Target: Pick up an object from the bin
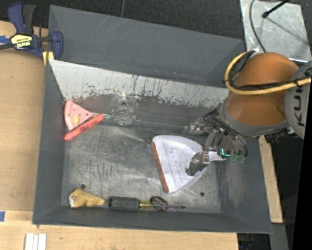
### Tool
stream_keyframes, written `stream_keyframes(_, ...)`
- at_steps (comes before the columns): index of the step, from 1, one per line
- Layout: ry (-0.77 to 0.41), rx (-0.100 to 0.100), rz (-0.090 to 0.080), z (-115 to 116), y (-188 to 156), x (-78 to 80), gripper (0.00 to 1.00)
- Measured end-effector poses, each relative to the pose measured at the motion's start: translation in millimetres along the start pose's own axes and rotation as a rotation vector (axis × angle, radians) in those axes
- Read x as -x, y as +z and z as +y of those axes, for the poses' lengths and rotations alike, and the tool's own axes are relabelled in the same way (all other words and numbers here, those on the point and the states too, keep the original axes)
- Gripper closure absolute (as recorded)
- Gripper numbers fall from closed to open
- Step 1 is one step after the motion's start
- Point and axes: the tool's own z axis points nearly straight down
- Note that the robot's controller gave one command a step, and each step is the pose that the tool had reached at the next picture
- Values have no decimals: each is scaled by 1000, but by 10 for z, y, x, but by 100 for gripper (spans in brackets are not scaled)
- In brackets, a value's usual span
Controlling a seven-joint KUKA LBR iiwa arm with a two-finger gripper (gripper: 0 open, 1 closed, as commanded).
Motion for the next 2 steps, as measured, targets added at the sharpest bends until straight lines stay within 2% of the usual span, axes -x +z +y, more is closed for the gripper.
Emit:
stream_keyframes(1, -1, -1, -8, 0, -41, 18, 0)
stream_keyframes(2, -81, -2, -13, -442, 556, 202, 0)
